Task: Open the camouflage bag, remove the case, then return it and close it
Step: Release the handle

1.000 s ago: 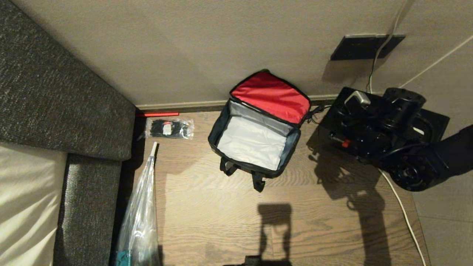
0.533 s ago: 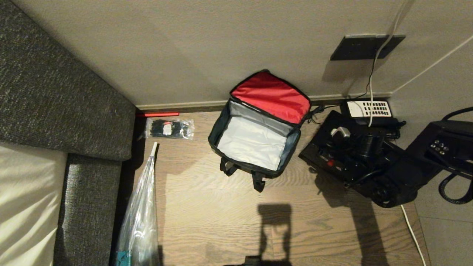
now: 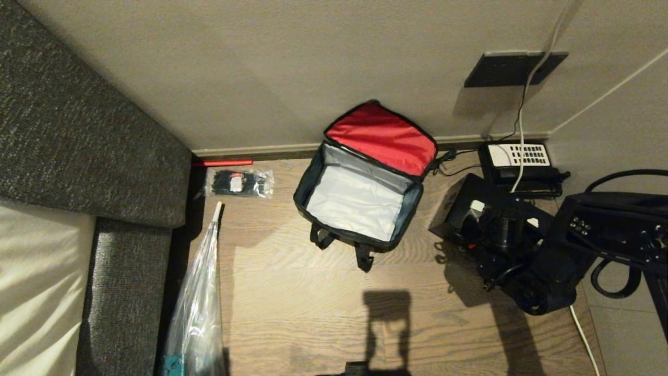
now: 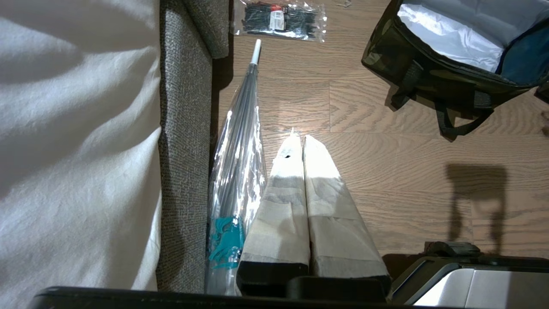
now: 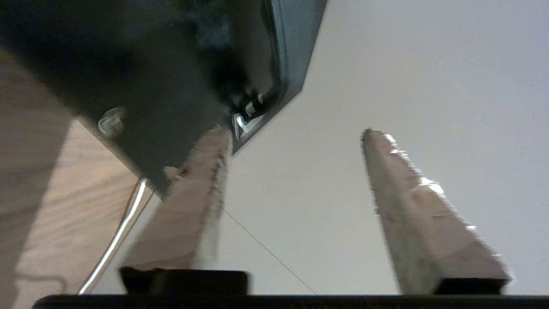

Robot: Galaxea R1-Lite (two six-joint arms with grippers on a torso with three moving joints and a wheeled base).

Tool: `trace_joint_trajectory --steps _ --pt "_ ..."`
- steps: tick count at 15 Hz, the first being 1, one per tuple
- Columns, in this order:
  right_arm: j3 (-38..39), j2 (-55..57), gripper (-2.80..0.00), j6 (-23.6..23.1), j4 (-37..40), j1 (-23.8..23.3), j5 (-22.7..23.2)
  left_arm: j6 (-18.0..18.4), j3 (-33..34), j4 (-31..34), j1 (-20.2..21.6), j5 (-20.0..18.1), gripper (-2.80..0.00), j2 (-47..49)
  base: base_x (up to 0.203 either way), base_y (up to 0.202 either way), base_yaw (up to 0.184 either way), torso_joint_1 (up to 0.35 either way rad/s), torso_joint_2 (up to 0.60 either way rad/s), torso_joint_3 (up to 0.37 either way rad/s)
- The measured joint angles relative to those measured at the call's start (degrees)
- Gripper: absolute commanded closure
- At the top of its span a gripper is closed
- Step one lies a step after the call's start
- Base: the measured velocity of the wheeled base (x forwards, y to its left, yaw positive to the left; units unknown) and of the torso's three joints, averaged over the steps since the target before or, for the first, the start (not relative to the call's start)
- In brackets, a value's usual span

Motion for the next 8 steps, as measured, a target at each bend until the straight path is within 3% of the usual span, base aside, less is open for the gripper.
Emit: trace_joint_trajectory --steps 1,2,8 --pt "2.5 -0.9 -2.8 1.1 1.7 1.2 0.9 0.0 0.0 0.0 0.0 0.0 0.0 0.0 0.0 0.0 0.0 0.0 0.0 0.0" --pt "4.4 -2.4 0.0 2.6 4.0 2.2 1.8 0.0 0.0 0.0 0.0 0.0 0.0 0.0 0.0 0.0 0.0 0.0 0.0 0.0" --pt "8.0 -21.8 0.0 8.5 16.5 5.1 3.2 0.0 0.0 0.0 0.1 0.0 0.0 0.0 0.0 0.0 0.0 0.0 0.0 0.0"
